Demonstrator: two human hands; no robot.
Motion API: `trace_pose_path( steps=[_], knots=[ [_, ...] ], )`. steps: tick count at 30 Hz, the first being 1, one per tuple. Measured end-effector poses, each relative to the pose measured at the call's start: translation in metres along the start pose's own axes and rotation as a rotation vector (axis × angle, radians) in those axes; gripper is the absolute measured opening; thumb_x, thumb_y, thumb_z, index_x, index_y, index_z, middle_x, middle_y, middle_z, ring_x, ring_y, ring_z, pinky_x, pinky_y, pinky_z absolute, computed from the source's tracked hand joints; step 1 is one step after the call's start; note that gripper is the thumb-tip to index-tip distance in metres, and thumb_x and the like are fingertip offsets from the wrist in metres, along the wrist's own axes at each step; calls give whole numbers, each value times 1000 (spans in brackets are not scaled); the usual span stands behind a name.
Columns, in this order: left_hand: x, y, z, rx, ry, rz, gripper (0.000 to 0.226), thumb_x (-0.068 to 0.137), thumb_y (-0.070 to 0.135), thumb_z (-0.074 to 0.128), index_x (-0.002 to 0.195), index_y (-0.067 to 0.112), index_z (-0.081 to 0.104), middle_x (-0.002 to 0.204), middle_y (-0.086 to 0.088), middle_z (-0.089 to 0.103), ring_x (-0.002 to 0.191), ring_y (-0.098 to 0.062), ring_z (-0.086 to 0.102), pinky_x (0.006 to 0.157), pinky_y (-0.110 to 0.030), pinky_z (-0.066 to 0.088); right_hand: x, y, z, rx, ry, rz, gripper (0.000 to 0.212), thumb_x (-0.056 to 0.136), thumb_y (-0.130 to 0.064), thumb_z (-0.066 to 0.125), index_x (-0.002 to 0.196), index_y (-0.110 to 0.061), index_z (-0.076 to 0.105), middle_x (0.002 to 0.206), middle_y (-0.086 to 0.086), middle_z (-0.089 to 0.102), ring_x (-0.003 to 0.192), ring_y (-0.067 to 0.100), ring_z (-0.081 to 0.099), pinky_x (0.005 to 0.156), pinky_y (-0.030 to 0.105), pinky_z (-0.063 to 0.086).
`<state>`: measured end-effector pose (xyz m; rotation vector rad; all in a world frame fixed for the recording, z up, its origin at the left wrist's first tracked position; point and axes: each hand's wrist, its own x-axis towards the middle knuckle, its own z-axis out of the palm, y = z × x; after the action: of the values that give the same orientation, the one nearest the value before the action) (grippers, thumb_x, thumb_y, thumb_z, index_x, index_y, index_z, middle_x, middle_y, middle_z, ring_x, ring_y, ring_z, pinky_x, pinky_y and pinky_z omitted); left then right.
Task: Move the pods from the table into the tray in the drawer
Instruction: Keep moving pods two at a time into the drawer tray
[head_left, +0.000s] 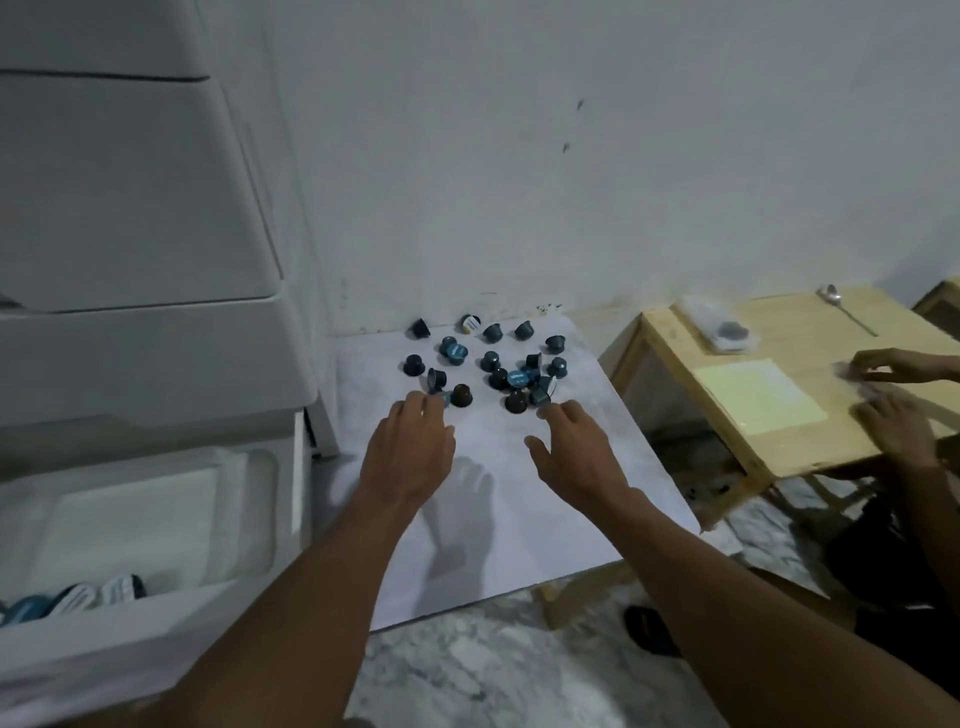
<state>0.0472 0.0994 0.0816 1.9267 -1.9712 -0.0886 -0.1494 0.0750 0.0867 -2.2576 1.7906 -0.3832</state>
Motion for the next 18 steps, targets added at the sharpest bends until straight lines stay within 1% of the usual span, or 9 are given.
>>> trace_pose_path(
  steps=[2,4,7,11,16,18],
  knots=[
    [5,-5,4,15,-18,-55,32,86,18,60,114,2,58,106,-17,60,92,-33,59,73,-41,50,18,-2,8,18,-37,-46,44,93,-29,55,131,-10,47,132,14,50,115,31,51,96,38,43],
    [13,-14,8,33,-46,-92,33,89,20,57,118,4,56,111,-15,58,98,-32,58,79,-41,50,37,-7,17,52,-64,-73,44,93,-28,55,131,-8,47,133,14,49,117,31,51,97,37,43],
    [34,-27,18,48,-70,-128,34,93,21,51,124,7,51,120,-13,54,107,-29,54,87,-38,46,64,-14,34,76,-102,-101,42,92,-25,56,130,-8,48,130,14,50,114,31,51,95,36,41],
    [72,-34,38,69,-136,-133,33,96,18,44,129,14,46,125,-4,50,112,-22,52,85,-32,44,98,-14,51,90,-116,-87,38,92,-21,57,127,-7,50,127,14,51,113,32,52,93,38,42],
    [105,-43,74,-18,-239,-97,32,92,10,52,124,17,51,120,-7,51,105,-24,57,86,-33,49,136,-9,70,88,-176,-75,36,90,-15,56,125,-9,53,128,13,52,111,32,54,93,41,46],
    [112,-51,85,-60,-248,-101,34,92,8,53,124,17,52,120,-8,51,103,-24,58,86,-33,49,149,-11,78,94,-187,-66,33,91,-13,54,124,-10,54,126,13,53,109,32,55,92,43,47]
  ],
)
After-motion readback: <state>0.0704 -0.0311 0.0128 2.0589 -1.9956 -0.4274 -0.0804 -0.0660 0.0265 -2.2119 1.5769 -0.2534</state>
